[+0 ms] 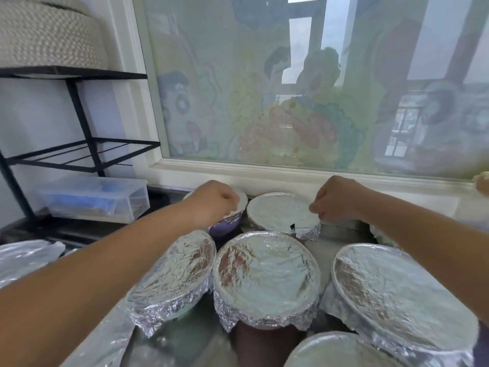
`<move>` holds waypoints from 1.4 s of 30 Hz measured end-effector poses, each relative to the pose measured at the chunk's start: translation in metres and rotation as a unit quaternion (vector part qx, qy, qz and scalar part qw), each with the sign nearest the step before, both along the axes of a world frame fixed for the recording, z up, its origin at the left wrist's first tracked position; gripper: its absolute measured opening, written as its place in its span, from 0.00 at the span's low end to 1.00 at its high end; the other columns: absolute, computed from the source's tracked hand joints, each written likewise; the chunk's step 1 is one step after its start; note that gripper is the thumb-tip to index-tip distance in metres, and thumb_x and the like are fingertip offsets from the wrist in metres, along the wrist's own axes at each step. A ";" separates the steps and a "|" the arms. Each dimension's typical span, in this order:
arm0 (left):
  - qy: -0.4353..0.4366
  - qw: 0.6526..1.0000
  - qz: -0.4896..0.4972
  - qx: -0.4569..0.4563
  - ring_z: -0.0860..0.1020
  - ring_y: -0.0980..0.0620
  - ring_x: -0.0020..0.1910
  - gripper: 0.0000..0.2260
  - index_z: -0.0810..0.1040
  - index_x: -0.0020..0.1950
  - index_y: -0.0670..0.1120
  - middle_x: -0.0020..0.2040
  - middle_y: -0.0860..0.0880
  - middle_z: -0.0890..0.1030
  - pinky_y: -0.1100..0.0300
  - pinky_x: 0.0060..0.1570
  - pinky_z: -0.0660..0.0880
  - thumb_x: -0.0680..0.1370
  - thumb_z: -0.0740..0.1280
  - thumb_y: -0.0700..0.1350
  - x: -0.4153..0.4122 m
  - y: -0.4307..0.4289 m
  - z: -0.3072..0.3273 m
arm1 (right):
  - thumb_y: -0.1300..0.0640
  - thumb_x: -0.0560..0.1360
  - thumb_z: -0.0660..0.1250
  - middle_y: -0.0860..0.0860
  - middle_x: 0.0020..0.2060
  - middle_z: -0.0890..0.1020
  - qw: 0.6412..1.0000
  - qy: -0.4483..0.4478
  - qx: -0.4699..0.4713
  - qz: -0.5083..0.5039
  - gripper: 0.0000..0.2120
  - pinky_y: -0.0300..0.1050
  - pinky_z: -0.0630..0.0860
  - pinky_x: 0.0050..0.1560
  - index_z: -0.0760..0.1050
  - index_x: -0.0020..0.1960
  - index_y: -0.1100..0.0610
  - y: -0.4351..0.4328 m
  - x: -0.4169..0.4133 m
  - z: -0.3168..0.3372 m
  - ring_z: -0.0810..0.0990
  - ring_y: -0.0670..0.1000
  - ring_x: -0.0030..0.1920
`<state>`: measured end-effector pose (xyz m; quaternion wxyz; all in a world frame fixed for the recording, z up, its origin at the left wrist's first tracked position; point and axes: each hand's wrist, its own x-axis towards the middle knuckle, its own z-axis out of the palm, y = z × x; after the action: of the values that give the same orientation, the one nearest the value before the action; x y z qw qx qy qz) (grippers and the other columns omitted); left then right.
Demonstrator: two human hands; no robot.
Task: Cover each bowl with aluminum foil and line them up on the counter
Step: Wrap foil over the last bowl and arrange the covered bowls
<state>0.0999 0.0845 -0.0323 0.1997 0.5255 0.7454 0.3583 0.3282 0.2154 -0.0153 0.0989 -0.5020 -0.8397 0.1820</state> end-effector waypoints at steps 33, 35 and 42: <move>0.107 0.984 -0.142 0.024 0.79 0.63 0.42 0.02 0.83 0.47 0.56 0.40 0.58 0.82 0.73 0.41 0.71 0.76 0.71 0.50 0.137 -0.044 -0.011 | 0.54 0.74 0.58 0.54 0.35 0.75 0.972 -0.082 0.068 -0.211 0.10 0.53 0.79 0.52 0.70 0.36 0.55 0.070 0.188 -0.031 0.78 0.57 0.44; 0.093 0.985 -0.144 0.016 0.80 0.59 0.41 0.03 0.83 0.47 0.55 0.40 0.57 0.83 0.65 0.44 0.75 0.75 0.71 0.51 0.144 -0.039 -0.021 | 0.53 0.70 0.57 0.52 0.35 0.77 0.970 -0.075 0.073 -0.219 0.09 0.50 0.79 0.51 0.73 0.38 0.56 0.070 0.186 -0.034 0.80 0.54 0.42; 0.065 0.984 -0.166 0.007 0.77 0.62 0.31 0.03 0.83 0.47 0.51 0.39 0.52 0.84 0.64 0.35 0.72 0.75 0.71 0.48 0.150 -0.038 -0.032 | 0.58 0.71 0.58 0.53 0.39 0.77 0.959 -0.083 0.101 -0.253 0.04 0.52 0.78 0.54 0.71 0.40 0.56 0.061 0.182 -0.038 0.79 0.57 0.46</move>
<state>0.2494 0.0461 -0.0643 0.2041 0.6654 0.6567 0.2904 0.5101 0.2766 -0.0530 0.1213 -0.6987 -0.7047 0.0230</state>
